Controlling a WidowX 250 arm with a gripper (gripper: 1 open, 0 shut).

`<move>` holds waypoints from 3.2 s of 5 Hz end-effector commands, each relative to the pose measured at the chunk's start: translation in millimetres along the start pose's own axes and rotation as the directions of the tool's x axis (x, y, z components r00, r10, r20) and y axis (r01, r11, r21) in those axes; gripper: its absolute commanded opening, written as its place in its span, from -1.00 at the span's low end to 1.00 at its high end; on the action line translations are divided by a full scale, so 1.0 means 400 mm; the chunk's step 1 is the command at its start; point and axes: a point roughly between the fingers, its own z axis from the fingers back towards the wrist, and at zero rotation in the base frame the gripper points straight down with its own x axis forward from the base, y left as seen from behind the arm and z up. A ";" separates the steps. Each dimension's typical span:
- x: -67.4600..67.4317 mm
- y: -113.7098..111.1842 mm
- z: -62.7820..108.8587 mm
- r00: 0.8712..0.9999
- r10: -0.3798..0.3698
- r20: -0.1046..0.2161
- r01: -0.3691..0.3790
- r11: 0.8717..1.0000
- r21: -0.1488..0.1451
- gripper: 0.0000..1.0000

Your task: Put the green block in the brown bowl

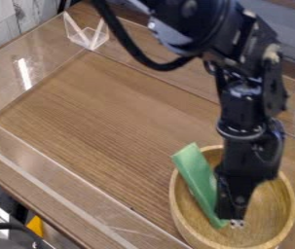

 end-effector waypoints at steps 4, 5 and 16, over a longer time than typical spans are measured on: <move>0.082 0.045 0.164 0.997 0.008 0.072 -0.013 0.998 0.066 -1.00; 0.106 0.054 0.173 0.997 -0.003 0.073 -0.002 0.998 0.070 -1.00; 0.065 0.142 0.214 0.665 0.706 0.242 -0.742 0.661 0.112 1.00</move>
